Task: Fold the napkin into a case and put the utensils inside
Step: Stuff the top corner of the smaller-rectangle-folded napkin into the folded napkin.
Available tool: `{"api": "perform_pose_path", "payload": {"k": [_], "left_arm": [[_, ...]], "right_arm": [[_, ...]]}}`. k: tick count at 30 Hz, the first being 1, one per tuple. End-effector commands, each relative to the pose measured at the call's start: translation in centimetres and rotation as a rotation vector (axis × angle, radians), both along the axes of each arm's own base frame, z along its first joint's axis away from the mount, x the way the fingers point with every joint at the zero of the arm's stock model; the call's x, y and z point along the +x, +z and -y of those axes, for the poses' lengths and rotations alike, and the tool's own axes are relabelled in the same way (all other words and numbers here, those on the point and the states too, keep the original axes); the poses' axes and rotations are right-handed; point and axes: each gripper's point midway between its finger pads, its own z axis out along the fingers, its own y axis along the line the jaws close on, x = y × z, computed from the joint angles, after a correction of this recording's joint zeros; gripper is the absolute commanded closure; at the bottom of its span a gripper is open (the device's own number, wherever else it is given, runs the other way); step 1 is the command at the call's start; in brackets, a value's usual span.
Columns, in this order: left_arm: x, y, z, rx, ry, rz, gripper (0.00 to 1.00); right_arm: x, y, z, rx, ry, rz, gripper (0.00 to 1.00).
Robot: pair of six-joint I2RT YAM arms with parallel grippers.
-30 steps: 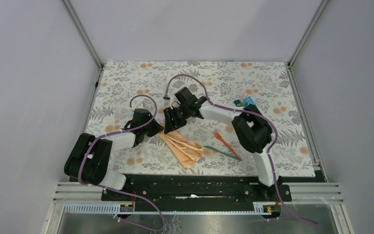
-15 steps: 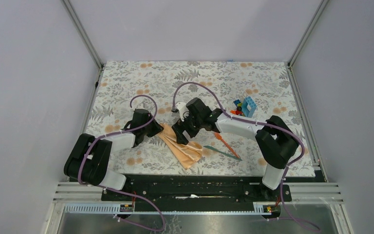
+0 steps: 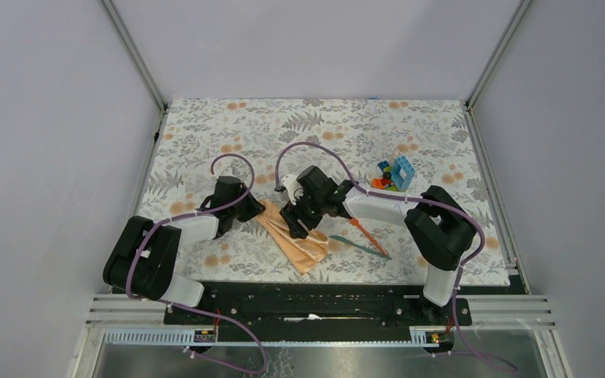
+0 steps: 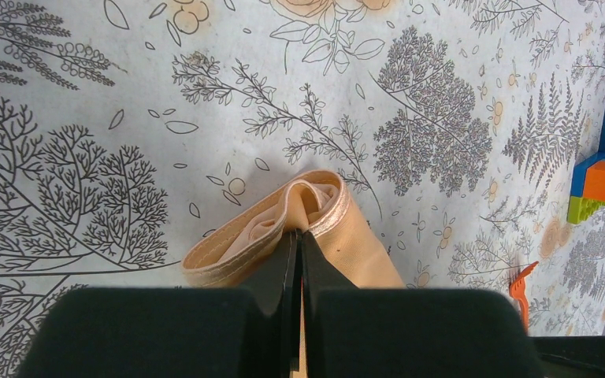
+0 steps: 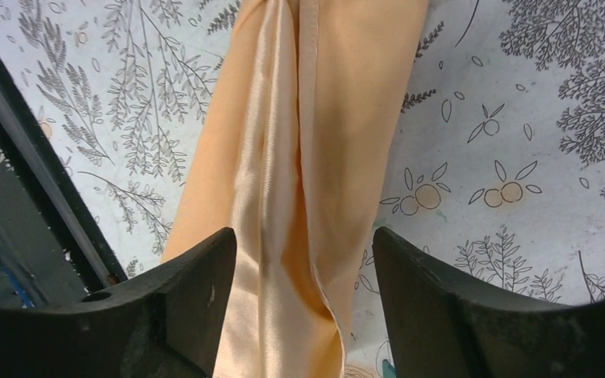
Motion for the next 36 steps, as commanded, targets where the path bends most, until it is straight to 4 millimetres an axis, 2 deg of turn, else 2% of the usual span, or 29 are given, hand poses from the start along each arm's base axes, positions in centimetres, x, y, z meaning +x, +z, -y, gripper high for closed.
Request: {"api": "perform_pose_path", "payload": {"k": [1, 4, 9, 12, 16, 19, 21, 24, 26, 28, 32, 36], "left_arm": [[-3.6, -3.2, -0.8, 0.057, -0.037, -0.151, 1.0], [-3.6, -3.3, -0.7, 0.056, -0.038, -0.152, 1.0], [-3.6, -3.3, -0.9, 0.059, -0.03, -0.15, 1.0], [-3.7, -3.4, -1.0, 0.06, -0.021, -0.153, 1.0], [-3.8, -3.4, -1.1, 0.055, -0.009, -0.15, 1.0], [-3.7, -3.2, -0.9, 0.046, -0.009, -0.149, 1.0], [-3.6, -2.7, -0.5, 0.026, -0.018, -0.144, 0.98], [-3.3, -1.0, -0.3, 0.004, -0.02, -0.118, 0.86], [-3.0, 0.6, -0.3, 0.001, -0.018, -0.088, 0.71], [-3.0, 1.8, -0.7, 0.007, -0.015, -0.08, 0.61], [-3.5, 3.7, -1.5, 0.015, -0.002, -0.07, 0.5], [-5.0, 5.1, -2.7, 0.04, 0.036, -0.087, 0.46]], "right_arm": [[-0.1, -0.8, 0.2, -0.045, 0.011, 0.019, 0.33], [-0.4, -0.9, -0.1, -0.054, 0.015, 0.025, 0.49], [-1.2, 0.1, -1.0, -0.075, 0.012, 0.027, 0.77], [-1.6, 0.9, -1.7, -0.081, -0.01, 0.027, 0.88], [-2.0, 0.9, -2.4, -0.08, -0.084, -0.02, 0.9], [-2.5, -0.6, -2.8, -0.084, -0.117, -0.076, 0.99], [-2.6, -1.6, -2.7, -0.105, -0.136, -0.091, 1.0], [-2.2, -2.0, -2.3, -0.122, -0.154, -0.074, 1.0], [-2.1, -2.0, -2.3, -0.126, -0.153, -0.068, 1.0], [-2.1, -2.0, -2.3, -0.126, -0.152, -0.066, 1.0], [-1.9, -2.1, -2.3, -0.127, -0.161, -0.065, 1.0], [-1.8, -2.2, -2.4, -0.13, -0.167, -0.063, 1.0]]}}
